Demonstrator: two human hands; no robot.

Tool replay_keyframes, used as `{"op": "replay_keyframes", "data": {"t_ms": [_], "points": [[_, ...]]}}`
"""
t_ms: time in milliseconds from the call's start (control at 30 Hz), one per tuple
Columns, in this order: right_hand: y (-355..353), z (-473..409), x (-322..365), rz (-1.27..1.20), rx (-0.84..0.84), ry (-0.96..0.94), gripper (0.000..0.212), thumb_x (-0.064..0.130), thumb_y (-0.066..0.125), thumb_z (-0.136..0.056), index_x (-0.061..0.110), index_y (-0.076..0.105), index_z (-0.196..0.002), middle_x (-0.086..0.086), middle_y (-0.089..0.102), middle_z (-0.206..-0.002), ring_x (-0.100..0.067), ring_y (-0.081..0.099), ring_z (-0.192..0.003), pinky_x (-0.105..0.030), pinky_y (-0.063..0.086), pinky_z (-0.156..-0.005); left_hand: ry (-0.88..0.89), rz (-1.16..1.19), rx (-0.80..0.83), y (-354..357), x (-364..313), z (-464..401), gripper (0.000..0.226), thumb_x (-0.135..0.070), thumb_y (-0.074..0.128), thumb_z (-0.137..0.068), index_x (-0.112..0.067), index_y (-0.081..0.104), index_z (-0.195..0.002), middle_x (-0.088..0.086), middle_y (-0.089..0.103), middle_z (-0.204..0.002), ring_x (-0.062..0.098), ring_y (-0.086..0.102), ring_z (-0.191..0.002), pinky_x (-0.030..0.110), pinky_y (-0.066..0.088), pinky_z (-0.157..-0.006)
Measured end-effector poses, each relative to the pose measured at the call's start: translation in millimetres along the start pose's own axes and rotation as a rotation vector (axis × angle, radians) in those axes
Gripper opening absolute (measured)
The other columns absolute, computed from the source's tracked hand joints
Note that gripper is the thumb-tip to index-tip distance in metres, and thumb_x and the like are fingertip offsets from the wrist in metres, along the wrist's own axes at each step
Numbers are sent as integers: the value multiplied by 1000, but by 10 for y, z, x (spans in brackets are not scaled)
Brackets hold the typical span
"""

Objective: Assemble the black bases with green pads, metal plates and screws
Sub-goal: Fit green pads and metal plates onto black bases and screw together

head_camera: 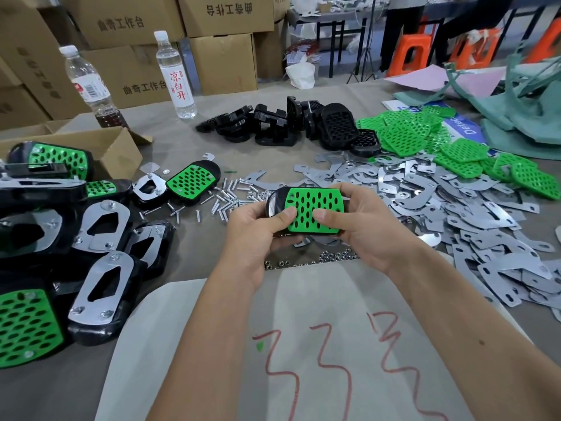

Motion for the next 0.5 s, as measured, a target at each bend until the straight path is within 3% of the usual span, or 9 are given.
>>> {"op": "replay_keyframes", "data": {"t_ms": [133, 300, 400, 500], "points": [[9, -1, 15, -23, 24, -26, 47, 4, 75, -79, -7, 59, -122, -27, 72, -116, -37, 74, -100, -38, 63, -79, -24, 22, 52, 14, -10, -15, 13, -4, 74, -88, -3, 74, -101, 14, 80, -101, 28, 79, -90, 32, 64, -66], [23, -6, 71, -93, 64, -58, 53, 8, 74, -78, -7, 60, -127, -25, 71, -121, -36, 72, -107, -41, 62, -90, 8, 126, 84, 104, -80, 16, 22, -14, 79, -81, -5, 73, -100, 12, 79, -100, 23, 78, -89, 31, 63, -68], [37, -7, 48, -25, -10, -82, 42, 4, 76, -77, -1, 64, -117, -25, 74, -110, -36, 74, -99, -41, 64, -82, 82, 17, -21, 102, -87, 12, 8, -25, 77, -90, -17, 75, -88, 2, 78, -89, 20, 74, -82, 35, 61, -69], [131, 19, -36, 42, -9, -61, 31, -3, 77, -83, 4, 65, -110, -15, 78, -97, -32, 77, -89, -34, 63, -67, 162, -152, -167, 15, -126, -4, 30, -45, 74, -92, -23, 66, -74, -3, 67, -73, 16, 62, -71, 40, 54, -67]]}}
Point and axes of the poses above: each hand's wrist, its own z-axis away from the middle knuckle, its own y-axis out of the palm, x = y × z, the point moved 8 cm from there along -z, towards the middle knuckle
